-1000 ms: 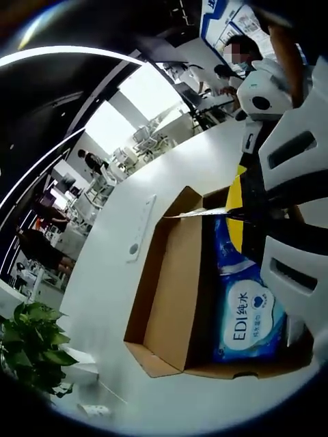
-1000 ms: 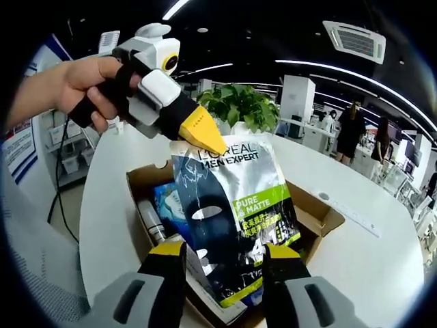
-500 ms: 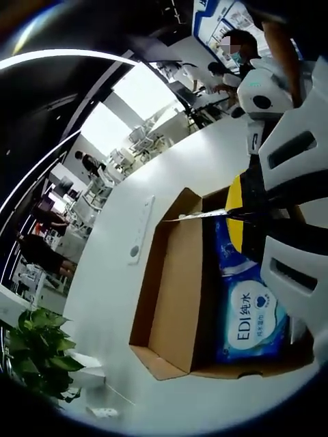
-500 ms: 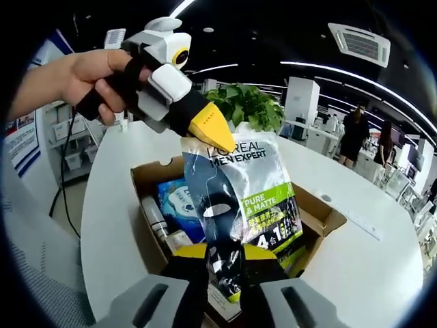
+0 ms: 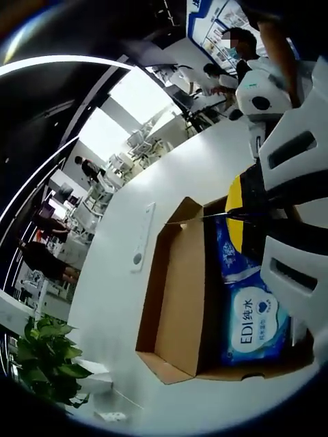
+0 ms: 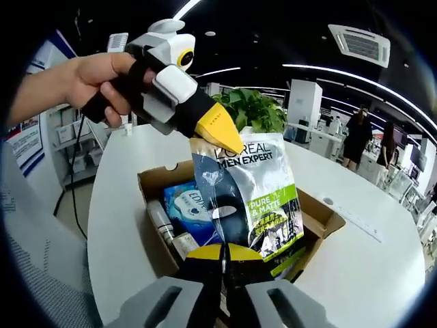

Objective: Operate the shoe box by opening the lid, removing the specified soft item, and placing it in the target area until the item is outside and the box remains undamaged.

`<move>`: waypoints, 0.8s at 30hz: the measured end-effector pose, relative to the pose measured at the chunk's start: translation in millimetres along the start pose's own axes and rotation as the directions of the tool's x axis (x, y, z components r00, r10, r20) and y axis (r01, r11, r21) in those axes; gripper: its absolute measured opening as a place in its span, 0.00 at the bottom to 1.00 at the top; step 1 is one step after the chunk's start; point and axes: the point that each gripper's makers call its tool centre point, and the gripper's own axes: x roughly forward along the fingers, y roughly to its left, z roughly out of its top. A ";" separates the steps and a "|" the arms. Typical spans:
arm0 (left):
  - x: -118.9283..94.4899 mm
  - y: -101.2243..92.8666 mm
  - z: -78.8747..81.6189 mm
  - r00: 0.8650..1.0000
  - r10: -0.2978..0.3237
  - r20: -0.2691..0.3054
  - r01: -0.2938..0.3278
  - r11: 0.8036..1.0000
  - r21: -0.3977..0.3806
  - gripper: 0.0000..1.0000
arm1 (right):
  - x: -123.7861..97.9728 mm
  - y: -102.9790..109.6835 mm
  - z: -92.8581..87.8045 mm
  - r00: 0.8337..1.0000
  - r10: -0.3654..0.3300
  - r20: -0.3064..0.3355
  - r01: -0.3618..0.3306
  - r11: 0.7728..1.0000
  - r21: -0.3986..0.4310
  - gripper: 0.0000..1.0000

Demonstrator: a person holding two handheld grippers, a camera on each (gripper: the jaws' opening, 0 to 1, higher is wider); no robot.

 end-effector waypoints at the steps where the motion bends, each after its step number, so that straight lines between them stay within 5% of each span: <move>1: -0.7 -0.9 0.7 1.000 -0.002 0.002 0.002 1.000 0.001 0.00 | -1.3 0.0 1.6 1.000 0.000 0.003 0.000 1.000 0.001 0.00; 24: -18.1 -17.9 24.5 0.997 -0.040 0.068 0.039 0.999 0.020 0.00 | -17.7 -8.4 31.8 0.998 -0.014 0.059 0.016 0.999 -0.033 0.00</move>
